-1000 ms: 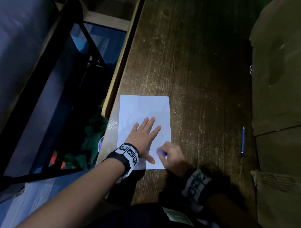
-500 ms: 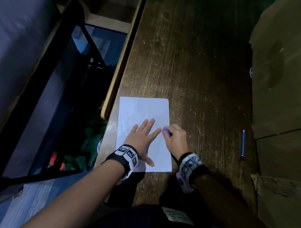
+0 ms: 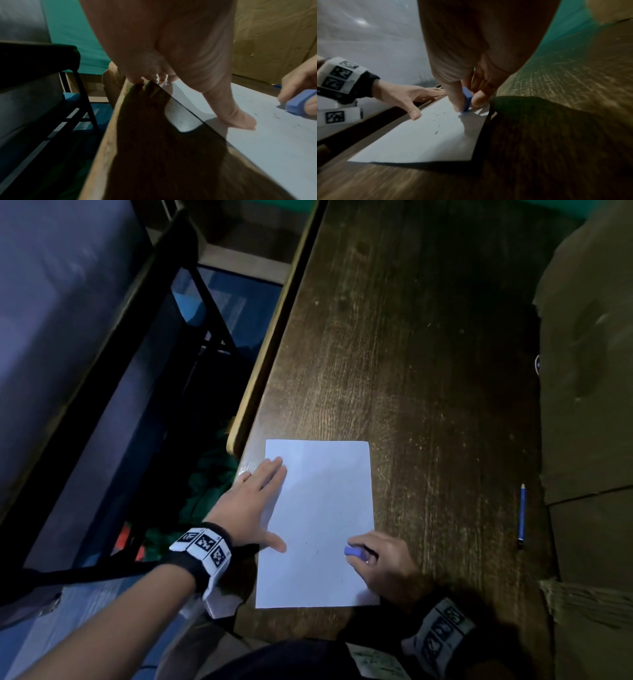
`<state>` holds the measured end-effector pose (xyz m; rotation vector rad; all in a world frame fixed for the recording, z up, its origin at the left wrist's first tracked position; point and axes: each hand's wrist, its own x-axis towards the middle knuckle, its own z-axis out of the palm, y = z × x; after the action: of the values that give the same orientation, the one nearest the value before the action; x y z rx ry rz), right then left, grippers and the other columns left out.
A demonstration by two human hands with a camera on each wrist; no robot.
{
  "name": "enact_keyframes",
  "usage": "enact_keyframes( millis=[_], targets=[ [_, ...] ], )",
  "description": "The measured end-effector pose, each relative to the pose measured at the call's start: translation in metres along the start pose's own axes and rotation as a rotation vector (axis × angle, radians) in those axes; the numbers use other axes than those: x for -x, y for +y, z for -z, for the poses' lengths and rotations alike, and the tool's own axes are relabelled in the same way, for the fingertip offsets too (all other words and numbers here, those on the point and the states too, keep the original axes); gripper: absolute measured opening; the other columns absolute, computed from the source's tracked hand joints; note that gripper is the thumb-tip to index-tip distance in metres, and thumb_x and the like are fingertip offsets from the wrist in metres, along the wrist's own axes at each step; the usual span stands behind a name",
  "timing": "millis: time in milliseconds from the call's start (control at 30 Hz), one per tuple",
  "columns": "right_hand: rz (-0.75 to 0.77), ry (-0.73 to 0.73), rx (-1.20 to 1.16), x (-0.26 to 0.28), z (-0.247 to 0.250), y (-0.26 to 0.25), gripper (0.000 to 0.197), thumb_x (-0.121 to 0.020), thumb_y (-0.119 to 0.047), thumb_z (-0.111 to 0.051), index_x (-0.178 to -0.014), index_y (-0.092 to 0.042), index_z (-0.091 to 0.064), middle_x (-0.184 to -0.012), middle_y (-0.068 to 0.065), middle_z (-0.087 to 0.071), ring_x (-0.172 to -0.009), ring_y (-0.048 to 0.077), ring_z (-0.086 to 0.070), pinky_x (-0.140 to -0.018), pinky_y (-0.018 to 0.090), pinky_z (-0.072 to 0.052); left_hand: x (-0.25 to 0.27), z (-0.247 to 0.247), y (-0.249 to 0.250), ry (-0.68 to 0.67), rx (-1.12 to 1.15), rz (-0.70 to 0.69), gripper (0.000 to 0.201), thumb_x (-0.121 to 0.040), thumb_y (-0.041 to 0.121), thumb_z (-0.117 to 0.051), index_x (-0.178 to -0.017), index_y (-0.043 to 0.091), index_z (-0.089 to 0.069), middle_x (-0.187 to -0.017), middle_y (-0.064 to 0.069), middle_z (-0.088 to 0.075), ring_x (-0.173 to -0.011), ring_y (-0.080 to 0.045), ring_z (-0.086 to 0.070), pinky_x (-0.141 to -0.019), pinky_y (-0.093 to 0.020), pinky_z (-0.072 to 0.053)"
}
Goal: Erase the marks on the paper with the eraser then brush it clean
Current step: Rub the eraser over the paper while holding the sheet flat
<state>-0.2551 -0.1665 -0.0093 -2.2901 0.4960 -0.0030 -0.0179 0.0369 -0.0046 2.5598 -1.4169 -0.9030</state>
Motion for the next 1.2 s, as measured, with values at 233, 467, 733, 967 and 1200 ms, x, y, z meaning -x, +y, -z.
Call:
enact_keyframes(
  millis=[233,467,733,967,1200],
  targets=[
    [-0.025,0.130,-0.039,-0.090,-0.008,-0.037,0.005,-0.086,-0.010,-0.070,-0.088,-0.014,-0.073,-0.084,0.003,-0.062,-0.074,0.010,-0.059,-0.074,0.020,-0.047,-0.017,0.010,0.014,-0.073,-0.143,0.042,0.166,-0.044,0.087,-0.077,-0.159,0.017,0.020,-0.164,-0.003,0.032,-0.152,-0.022,0.026,-0.126,-0.050,0.000],
    [0.189,-0.307,0.023,-0.040,-0.031,-0.062,0.016,-0.092,-0.016,-0.058,-0.077,-0.021,-0.057,-0.077,-0.004,-0.050,-0.074,0.011,-0.048,-0.073,0.024,-0.042,-0.017,0.009,0.016,-0.072,-0.182,0.068,0.168,-0.042,0.088,-0.076,-0.158,0.019,0.024,-0.162,-0.004,0.036,-0.151,-0.023,0.028,-0.126,-0.051,-0.001],
    [-0.039,0.125,0.023,-0.112,-0.026,-0.042,0.005,-0.090,-0.013,-0.065,-0.088,-0.015,-0.070,-0.083,0.000,-0.059,-0.074,0.013,-0.057,-0.076,0.025,-0.049,-0.018,0.009,0.021,-0.083,-0.196,0.087,0.170,-0.040,0.086,-0.078,-0.157,0.018,0.025,-0.161,-0.006,0.038,-0.151,-0.023,0.030,-0.125,-0.050,0.003],
    [0.043,-0.059,0.044,-0.136,-0.002,-0.054,0.013,-0.087,-0.015,-0.060,-0.077,-0.017,-0.067,-0.077,-0.003,-0.058,-0.069,0.009,-0.055,-0.070,0.026,-0.048,-0.018,0.012,0.025,-0.079,-0.202,0.083,0.167,-0.047,0.082,-0.080,-0.157,0.014,0.025,-0.161,-0.008,0.039,-0.150,-0.026,0.030,-0.125,-0.051,0.004],
    [-0.041,-0.027,-0.022,-0.154,-0.001,-0.050,0.007,-0.086,-0.020,-0.067,-0.086,-0.025,-0.073,-0.086,-0.012,-0.062,-0.080,0.003,-0.060,-0.072,0.016,-0.047,-0.035,0.011,0.029,0.105,0.056,0.053,0.132,-0.070,0.082,-0.066,-0.162,0.019,0.006,-0.166,0.008,0.025,-0.153,-0.011,0.021,-0.127,-0.042,-0.002]
  ],
)
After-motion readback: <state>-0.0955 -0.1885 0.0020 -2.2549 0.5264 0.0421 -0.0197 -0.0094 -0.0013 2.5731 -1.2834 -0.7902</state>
